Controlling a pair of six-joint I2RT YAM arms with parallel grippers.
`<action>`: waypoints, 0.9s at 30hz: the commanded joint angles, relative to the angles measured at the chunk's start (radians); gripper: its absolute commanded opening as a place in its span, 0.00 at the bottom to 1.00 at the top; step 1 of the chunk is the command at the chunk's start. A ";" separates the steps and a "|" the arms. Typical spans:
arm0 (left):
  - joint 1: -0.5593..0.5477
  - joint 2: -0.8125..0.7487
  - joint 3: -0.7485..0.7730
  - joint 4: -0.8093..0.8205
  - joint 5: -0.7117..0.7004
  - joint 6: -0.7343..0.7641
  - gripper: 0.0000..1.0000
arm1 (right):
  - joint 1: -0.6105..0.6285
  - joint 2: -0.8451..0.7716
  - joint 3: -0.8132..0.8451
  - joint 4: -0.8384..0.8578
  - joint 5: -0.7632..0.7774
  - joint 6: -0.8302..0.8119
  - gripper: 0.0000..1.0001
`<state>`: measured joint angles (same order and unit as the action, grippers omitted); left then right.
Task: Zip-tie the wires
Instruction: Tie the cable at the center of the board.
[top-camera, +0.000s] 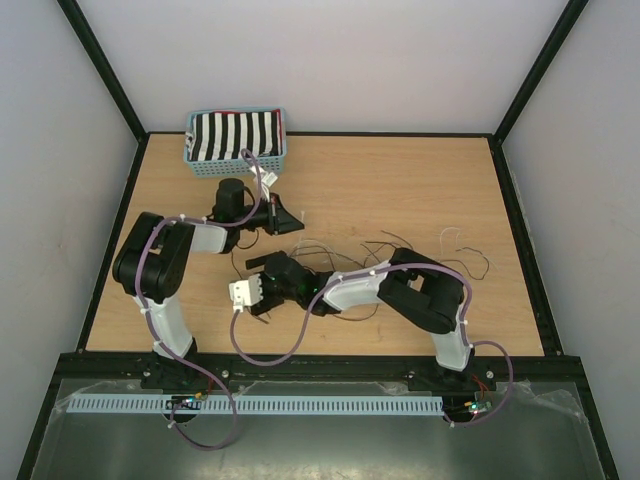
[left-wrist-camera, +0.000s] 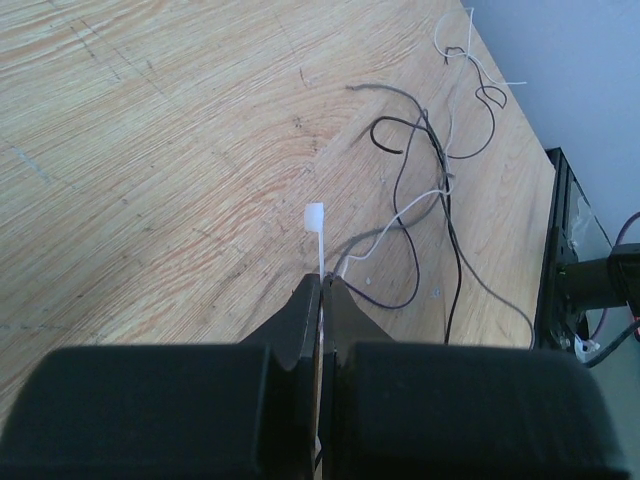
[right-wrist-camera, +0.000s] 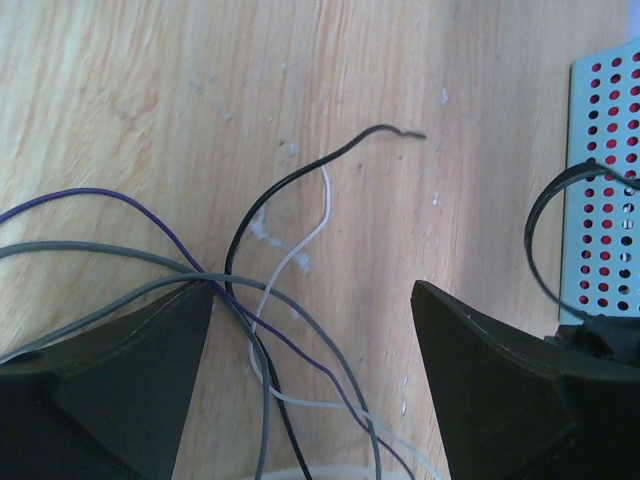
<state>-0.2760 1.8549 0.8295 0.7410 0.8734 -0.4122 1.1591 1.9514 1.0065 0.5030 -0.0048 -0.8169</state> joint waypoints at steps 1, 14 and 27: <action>0.008 -0.009 -0.014 0.025 -0.002 -0.003 0.00 | 0.007 0.085 0.055 -0.084 0.021 0.038 0.92; 0.035 -0.013 -0.023 0.025 -0.015 -0.018 0.00 | 0.028 0.089 0.078 -0.038 0.113 0.156 0.87; 0.046 0.008 -0.015 0.025 0.039 -0.040 0.00 | 0.028 -0.207 -0.138 -0.003 -0.077 0.200 0.99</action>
<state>-0.2333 1.8549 0.8177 0.7414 0.8757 -0.4469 1.1805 1.8240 0.8917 0.5083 -0.0158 -0.6590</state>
